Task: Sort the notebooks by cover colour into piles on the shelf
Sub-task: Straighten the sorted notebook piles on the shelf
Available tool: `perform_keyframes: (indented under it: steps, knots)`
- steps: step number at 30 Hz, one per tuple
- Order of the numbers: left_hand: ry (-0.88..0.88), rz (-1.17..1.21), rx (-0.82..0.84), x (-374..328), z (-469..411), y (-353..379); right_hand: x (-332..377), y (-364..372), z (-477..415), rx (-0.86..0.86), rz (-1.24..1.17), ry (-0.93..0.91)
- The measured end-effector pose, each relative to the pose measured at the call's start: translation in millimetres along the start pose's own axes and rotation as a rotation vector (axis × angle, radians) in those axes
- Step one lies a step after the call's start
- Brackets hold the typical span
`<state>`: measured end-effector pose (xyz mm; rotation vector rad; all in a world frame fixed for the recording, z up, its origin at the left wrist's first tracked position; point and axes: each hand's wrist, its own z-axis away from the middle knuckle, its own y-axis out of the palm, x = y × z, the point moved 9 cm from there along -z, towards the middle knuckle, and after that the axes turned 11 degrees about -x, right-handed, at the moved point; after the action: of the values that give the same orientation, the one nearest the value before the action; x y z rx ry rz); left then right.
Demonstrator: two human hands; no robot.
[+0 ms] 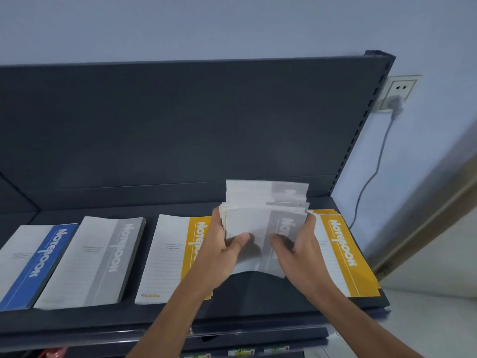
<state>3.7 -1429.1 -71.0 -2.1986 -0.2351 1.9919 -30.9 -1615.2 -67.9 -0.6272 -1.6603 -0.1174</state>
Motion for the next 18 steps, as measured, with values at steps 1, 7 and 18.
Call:
perform_keyframes:
  steps: [1,7,18]
  knots:
    - [-0.002,0.009,0.005,1.4,1.9,0.4,-2.2,3.2,3.4,0.023,-0.019,0.012]
    - [-0.038,0.088,0.004,8.7,7.1,2.1,-13.1,12.4,11.2,0.041,-0.039,0.042]
    - [-0.074,-0.054,-0.048,20.6,8.4,3.6,-27.2,13.5,16.3,0.020,0.009,0.044]
